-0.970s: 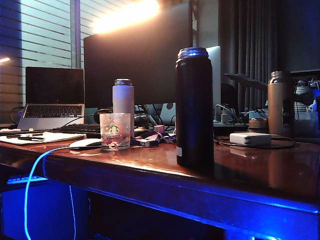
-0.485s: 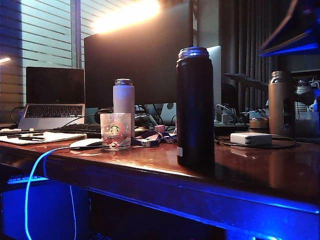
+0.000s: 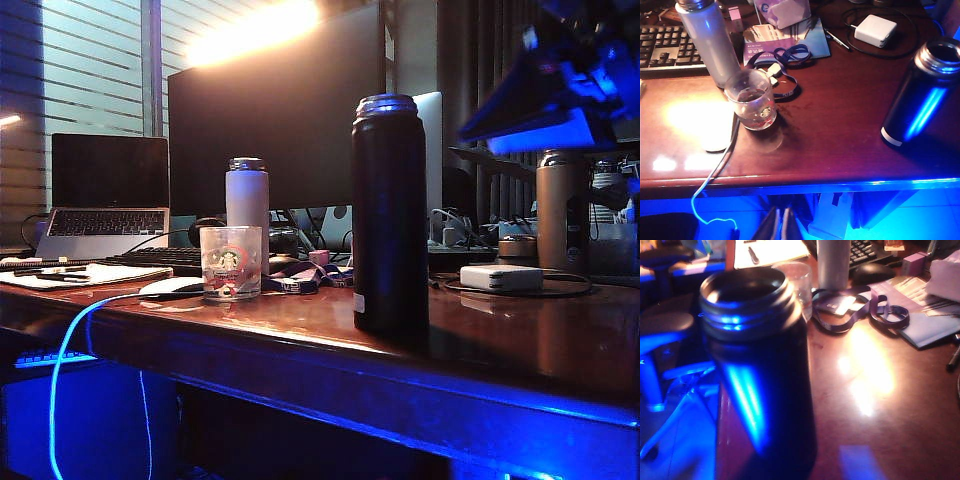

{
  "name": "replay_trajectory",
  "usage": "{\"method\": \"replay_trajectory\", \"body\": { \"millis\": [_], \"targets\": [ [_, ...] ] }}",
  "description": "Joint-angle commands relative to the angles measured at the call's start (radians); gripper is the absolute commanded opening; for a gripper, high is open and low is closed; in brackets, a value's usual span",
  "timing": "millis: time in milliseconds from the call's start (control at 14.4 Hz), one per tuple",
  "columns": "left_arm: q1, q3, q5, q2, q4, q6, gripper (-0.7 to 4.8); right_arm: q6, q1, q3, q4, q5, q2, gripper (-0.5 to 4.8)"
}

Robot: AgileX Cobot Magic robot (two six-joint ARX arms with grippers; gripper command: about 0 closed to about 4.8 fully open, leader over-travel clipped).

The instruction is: Pick up the black thermos, pour a little water from inside into the glass cup, then place the black thermos back on the table.

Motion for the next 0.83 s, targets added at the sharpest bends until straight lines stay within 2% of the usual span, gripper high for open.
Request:
{"method": "replay_trajectory", "body": {
  "millis": [69, 208, 555, 624, 693, 832],
  "targets": [
    [-0.001, 0.002, 0.005, -0.002, 0.019, 0.000, 0.71, 0.002, 0.008, 0.003, 0.027, -0.004, 0.002, 4.22],
    [-0.001, 0.002, 0.005, -0.002, 0.020, -0.001, 0.72, 0.002, 0.013, 0.002, 0.058, -0.003, 0.014, 4.79],
    [-0.001, 0.002, 0.005, -0.002, 0.023, -0.001, 0.79, -0.001, 0.029, 0.002, 0.263, -0.012, 0.152, 4.79],
    [-0.001, 0.002, 0.005, -0.002, 0.019, 0.000, 1.22, 0.000, 0.045, 0.002, 0.303, -0.015, 0.185, 4.79],
    [-0.001, 0.002, 0.005, -0.002, 0.011, 0.000, 1.87, 0.000, 0.064, 0.002, 0.327, -0.014, 0.214, 4.79],
    [-0.001, 0.002, 0.005, -0.002, 0.011, 0.000, 1.87, -0.001, 0.094, 0.002, 0.332, -0.002, 0.246, 4.79]
  ]
}}
